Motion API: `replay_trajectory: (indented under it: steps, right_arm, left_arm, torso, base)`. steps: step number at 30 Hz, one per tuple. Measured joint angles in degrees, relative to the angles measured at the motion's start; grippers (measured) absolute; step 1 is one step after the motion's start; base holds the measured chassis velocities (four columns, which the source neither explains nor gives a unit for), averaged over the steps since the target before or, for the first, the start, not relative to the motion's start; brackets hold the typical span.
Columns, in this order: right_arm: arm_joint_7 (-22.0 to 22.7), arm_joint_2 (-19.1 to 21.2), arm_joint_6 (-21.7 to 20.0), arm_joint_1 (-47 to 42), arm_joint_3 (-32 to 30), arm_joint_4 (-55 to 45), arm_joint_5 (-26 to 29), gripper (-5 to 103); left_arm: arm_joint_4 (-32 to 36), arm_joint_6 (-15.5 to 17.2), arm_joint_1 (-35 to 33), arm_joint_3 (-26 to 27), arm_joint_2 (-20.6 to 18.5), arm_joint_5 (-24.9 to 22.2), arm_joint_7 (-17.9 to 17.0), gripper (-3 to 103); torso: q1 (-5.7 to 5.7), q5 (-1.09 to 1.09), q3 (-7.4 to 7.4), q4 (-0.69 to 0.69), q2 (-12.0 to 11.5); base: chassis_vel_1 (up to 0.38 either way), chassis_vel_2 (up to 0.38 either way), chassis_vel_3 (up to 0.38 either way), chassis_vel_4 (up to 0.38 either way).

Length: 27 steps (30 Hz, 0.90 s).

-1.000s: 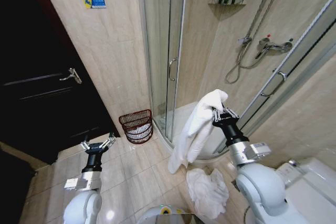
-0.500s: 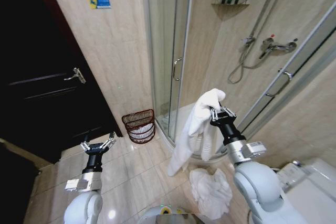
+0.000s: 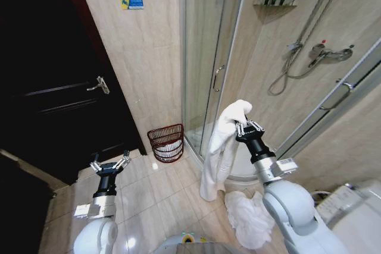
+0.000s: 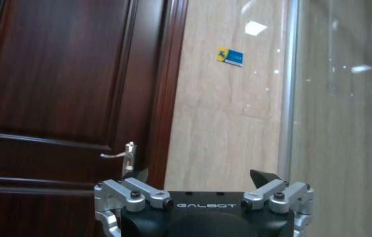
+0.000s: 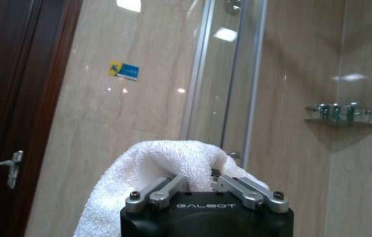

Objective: Discard the used towel into the hamper.

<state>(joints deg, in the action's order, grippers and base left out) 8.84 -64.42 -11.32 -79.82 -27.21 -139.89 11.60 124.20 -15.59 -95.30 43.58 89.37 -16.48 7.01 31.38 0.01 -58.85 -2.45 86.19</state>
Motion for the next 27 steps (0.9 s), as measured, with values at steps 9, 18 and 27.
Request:
replay_trajectory:
  steps: [9, 18, 27]
  right_arm:
    - [0.1, 0.3, 0.4, 0.9, 0.6, 0.7, 0.8, 9]
    - [0.9, 0.8, -0.1, 2.2, -0.1, 1.2, 4.3, 9]
    - [0.2, -0.1, 0.2, 2.4, 0.7, 2.1, 4.7, 9]
  left_arm:
    - [0.7, 0.7, -0.6, -0.2, 1.4, 1.0, 0.1, 100]
    - [-0.2, -1.4, 0.1, -0.3, 2.0, 2.8, -0.6, 100]
    - [-0.5, -0.9, 0.1, -0.6, 2.2, 2.7, -1.6, 100]
  torso:
    - [-0.01, -0.01, 0.00, 0.00, 0.0]
    - [0.00, -0.02, 0.00, -0.02, 0.0]
    - [0.00, 0.01, 0.00, 0.00, 0.0]
  base:
    - [0.127, 0.131, -0.113, -0.132]
    - [0.162, 0.157, -0.077, -0.077]
    - [0.036, 0.041, -0.019, -0.024]
